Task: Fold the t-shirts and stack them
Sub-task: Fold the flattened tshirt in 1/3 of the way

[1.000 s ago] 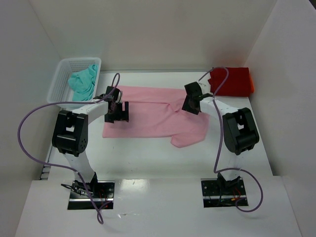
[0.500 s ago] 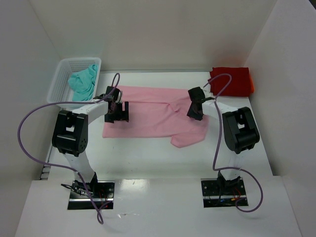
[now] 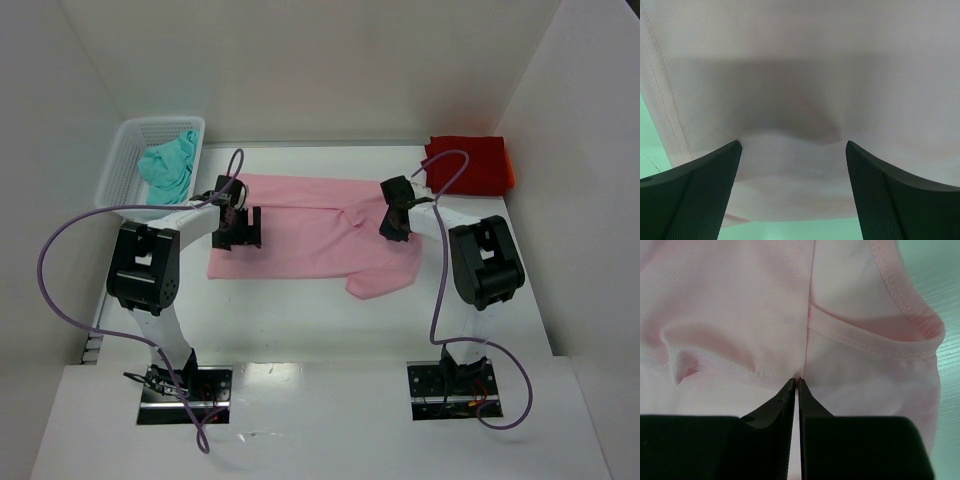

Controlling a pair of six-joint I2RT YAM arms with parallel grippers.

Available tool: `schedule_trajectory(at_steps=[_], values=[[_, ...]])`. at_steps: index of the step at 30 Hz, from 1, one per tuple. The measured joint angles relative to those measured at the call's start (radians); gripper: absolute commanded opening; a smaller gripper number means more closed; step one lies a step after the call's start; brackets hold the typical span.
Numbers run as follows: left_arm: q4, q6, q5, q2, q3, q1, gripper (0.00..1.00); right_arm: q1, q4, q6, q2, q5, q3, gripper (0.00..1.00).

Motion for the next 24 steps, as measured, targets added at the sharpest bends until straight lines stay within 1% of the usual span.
schedule_trajectory(at_steps=[2, 5, 24], values=[[-0.001, 0.000, -0.002, 0.003, 0.004, 0.000, 0.92, 0.000, 0.000, 0.002, 0.000, 0.002, 0.000, 0.03], [-0.003, 0.000, -0.007, 0.007, 0.008, -0.002, 0.92, 0.000, 0.000, 0.002, 0.000, 0.008, 0.000, 0.00], [-0.019, 0.000, -0.036, 0.027, 0.029, -0.012, 0.92, -0.040, -0.011, -0.028, 0.000, 0.058, 0.000, 0.00]])
